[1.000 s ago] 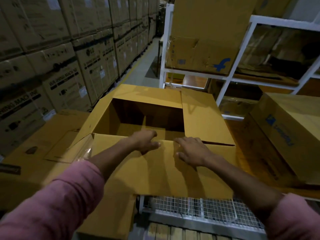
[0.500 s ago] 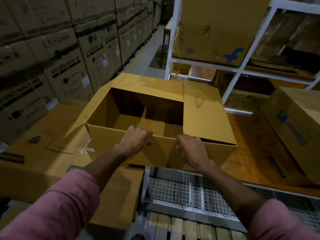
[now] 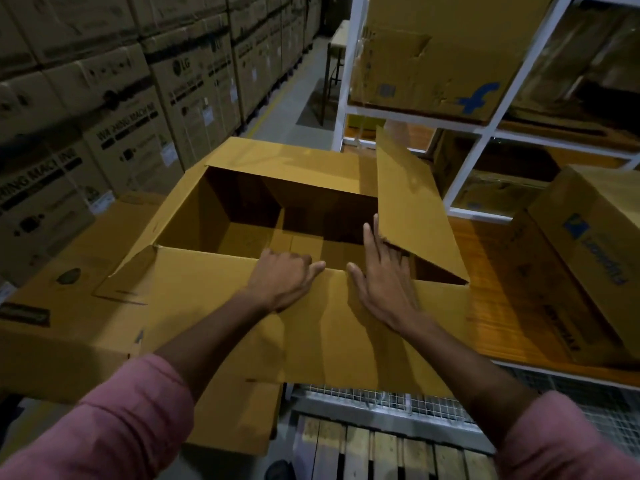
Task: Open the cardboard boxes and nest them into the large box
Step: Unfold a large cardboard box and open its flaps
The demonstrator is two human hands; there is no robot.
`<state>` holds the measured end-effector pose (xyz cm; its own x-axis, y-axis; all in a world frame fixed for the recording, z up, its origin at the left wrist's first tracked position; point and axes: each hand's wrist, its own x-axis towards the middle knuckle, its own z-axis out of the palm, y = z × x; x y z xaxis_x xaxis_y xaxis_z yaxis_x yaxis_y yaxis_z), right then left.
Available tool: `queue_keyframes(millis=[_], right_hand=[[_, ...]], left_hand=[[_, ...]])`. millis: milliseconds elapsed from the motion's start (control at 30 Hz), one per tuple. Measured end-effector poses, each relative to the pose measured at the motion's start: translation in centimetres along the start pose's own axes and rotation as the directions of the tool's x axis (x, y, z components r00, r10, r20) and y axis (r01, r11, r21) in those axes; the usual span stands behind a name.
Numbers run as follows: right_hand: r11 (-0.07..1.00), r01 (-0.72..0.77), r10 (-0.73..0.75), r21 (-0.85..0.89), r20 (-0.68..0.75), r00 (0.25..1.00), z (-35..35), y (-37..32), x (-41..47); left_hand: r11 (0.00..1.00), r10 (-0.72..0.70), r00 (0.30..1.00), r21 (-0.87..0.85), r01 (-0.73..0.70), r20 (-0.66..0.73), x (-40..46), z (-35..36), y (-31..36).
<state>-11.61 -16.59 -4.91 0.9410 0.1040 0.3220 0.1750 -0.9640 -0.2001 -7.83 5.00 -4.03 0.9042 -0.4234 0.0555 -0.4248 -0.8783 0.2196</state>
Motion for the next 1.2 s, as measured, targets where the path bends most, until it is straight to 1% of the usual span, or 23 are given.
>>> queue_keyframes(millis=[100,167,233,300,367,433,467,533,567,633,700,767,867,933,1000,1067,1100,1133,1167,1200], right_hand=[[0.989,-0.135,0.133,-0.062,-0.035,0.991,-1.8,2.2,1.2],[0.97,-0.194,0.182,-0.144,-0.093,0.979,-2.9,4.4,1.8],[0.945,-0.268,0.251,-0.189,-0.107,0.962,-3.7,7.1,2.1],[0.921,-0.348,0.345,-0.175,-0.053,0.937,-4.1,9.5,1.9],[0.881,-0.436,0.449,-0.183,0.034,0.893,-4.1,11.3,1.4],[0.822,-0.557,0.569,-0.12,0.112,0.815,-3.5,12.4,1.1],[0.793,-0.608,0.607,-0.047,0.149,0.781,-3.2,12.6,1.1],[0.746,-0.659,0.634,0.097,0.196,0.748,-3.0,12.5,1.0],[0.731,-0.669,0.641,0.13,0.204,0.74,-3.2,12.3,0.9],[0.711,-0.692,0.663,0.126,0.208,0.719,-3.6,12.3,1.1],[0.711,-0.691,0.664,0.127,0.203,0.72,-3.9,12.6,1.3],[0.72,-0.676,0.65,0.156,0.188,0.736,-3.9,12.8,1.4],[0.713,-0.682,0.664,0.163,0.154,0.732,-3.9,12.6,1.5],[0.712,-0.686,0.674,0.151,0.125,0.728,-3.9,12.3,1.2],[0.747,-0.659,0.653,0.094,0.082,0.753,-3.8,12.1,0.6],[0.826,-0.561,0.563,-0.063,0.033,0.826,-3.8,11.4,0.2],[0.87,-0.478,0.482,-0.12,-0.001,0.876,-3.8,10.9,-0.1],[0.916,-0.379,0.38,-0.13,-0.022,0.925,-3.7,10.3,-0.4],[0.958,-0.269,0.269,-0.099,-0.02,0.963,-3.6,9.4,-0.9],[0.984,-0.17,0.171,-0.044,0.018,0.985,-3.5,8.7,-1.4]], left_hand=[[0.997,0.078,0.997,-0.01,-0.078,-0.023,2.6,0.9,4.0],[0.996,0.092,0.996,-0.017,-0.092,0.006,4.0,1.6,5.7],[0.996,0.083,0.996,0.026,-0.083,0.021,4.3,2.5,6.3],[0.995,0.058,0.998,0.082,-0.056,-0.02,3.8,3.2,5.9],[0.992,0.054,0.996,0.116,-0.046,-0.066,3.4,3.4,5.7],[0.986,0.066,0.995,0.156,-0.054,-0.076,3.4,3.3,5.8],[0.983,0.07,0.994,0.175,-0.055,-0.081,3.4,3.3,5.8],[0.979,0.079,0.992,0.195,-0.059,-0.099,3.3,3.2,6.0],[0.977,0.085,0.99,0.202,-0.062,-0.108,3.3,3.2,6.0],[0.976,0.093,0.988,0.209,-0.065,-0.124,3.4,3.4,5.8],[0.975,0.091,0.988,0.215,-0.063,-0.124,3.6,3.7,5.7],[0.977,0.091,0.988,0.205,-0.064,-0.127,3.8,4.1,5.5],[0.981,0.088,0.984,0.186,-0.059,-0.153,3.7,4.2,5.5],[0.981,0.102,0.983,0.181,-0.074,-0.154,3.7,4.1,5.5],[0.978,0.135,0.981,0.175,-0.109,-0.142,3.6,4.2,5.1],[0.973,0.193,0.974,0.155,-0.174,-0.119,3.4,4.2,4.4],[0.967,0.23,0.968,0.137,-0.215,-0.099,3.2,4.0,4.2],[0.96,0.264,0.961,0.116,-0.254,-0.078,3.1,3.8,4.0],[0.954,0.29,0.955,0.095,-0.284,-0.055,3.0,3.5,3.9],[0.951,0.302,0.952,0.078,-0.299,-0.038,2.9,3.1,3.8]])
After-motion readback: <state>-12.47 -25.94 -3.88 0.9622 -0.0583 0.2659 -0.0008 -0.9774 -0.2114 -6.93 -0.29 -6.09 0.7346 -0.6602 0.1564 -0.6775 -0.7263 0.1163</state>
